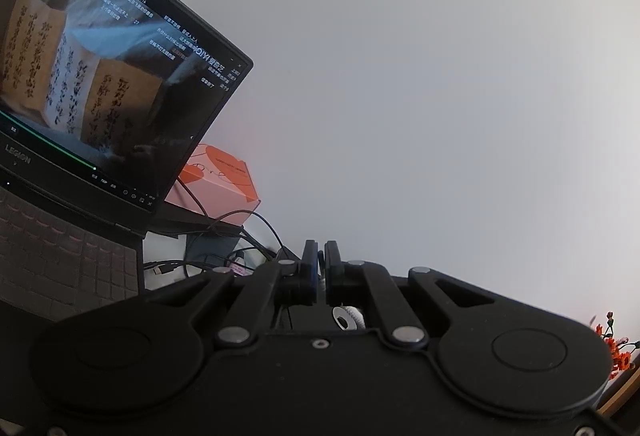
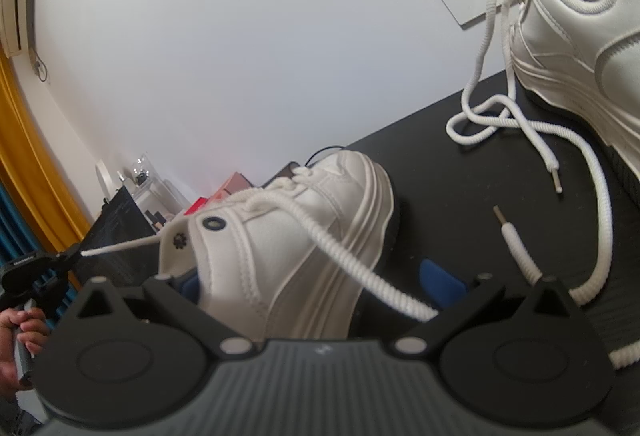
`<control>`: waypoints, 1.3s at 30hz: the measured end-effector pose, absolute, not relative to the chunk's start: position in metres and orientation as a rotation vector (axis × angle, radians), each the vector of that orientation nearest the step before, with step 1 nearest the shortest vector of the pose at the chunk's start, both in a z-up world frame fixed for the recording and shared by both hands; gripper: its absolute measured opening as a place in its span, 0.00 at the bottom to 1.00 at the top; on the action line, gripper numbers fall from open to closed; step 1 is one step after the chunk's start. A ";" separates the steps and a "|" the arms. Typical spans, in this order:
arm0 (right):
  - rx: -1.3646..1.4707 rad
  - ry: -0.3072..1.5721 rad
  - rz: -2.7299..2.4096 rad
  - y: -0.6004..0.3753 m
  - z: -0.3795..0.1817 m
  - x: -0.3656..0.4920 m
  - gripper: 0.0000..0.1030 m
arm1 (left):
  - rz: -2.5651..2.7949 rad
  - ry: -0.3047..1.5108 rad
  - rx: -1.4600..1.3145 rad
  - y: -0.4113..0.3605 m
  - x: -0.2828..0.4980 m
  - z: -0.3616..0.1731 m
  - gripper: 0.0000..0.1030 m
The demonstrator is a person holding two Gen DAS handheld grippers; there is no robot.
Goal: Lace up shoes with both hands
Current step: 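Open the left tool and lay the lace end on the desk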
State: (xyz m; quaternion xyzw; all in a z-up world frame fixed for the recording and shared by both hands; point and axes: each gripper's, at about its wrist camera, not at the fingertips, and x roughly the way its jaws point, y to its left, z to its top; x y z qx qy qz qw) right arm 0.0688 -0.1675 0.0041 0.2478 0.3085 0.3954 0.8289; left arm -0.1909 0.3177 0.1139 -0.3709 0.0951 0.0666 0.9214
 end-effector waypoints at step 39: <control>0.527 0.655 0.840 -0.167 0.004 0.069 1.00 | 0.151 0.469 0.117 0.061 -0.099 0.048 0.99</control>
